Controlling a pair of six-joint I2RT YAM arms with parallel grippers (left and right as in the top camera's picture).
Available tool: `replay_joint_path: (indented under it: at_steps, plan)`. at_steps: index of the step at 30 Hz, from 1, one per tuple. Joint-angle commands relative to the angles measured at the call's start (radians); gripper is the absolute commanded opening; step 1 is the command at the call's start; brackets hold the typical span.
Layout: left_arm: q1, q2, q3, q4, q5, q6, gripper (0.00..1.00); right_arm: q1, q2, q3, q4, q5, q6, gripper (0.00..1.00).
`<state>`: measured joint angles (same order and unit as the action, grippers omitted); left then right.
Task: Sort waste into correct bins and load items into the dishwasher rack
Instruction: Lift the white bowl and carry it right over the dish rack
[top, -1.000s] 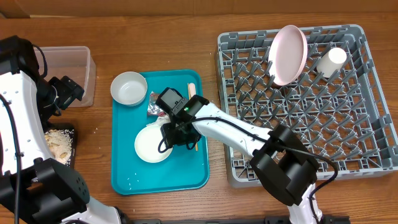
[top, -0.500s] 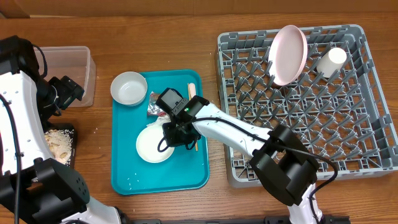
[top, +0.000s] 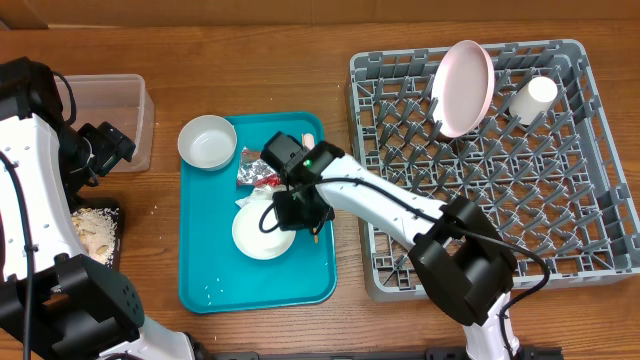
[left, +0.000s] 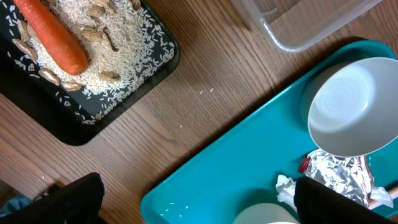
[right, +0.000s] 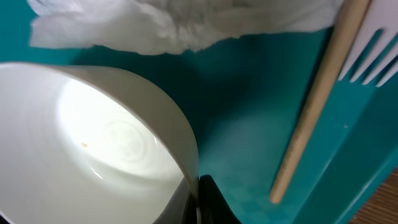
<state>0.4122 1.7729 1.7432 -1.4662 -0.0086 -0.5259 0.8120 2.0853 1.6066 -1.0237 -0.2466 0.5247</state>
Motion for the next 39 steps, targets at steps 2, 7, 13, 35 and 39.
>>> replay_joint_path:
  at_steps: [2,7,13,35,39]
  plan:
    - [-0.001,-0.021,0.019,0.005,-0.002,-0.021,1.0,-0.044,-0.122,0.094,-0.053,0.039,-0.039,0.04]
    - [-0.001,-0.021,0.019,0.005,-0.004,-0.02,1.0,-0.137,-0.284,0.136,-0.155,0.301,-0.002,0.04]
    - [-0.001,-0.021,0.019,0.005,-0.026,-0.021,1.0,-0.299,-0.454,0.137,-0.264,0.55,0.051,0.04]
    - [-0.001,-0.021,0.019,0.013,-0.026,-0.021,1.0,-0.776,-0.523,-0.023,-0.492,1.266,0.822,0.04]
    - [-0.001,-0.021,0.019,0.013,-0.025,-0.021,1.0,-0.82,-0.522,-0.133,-0.327,1.354,0.816,0.04]
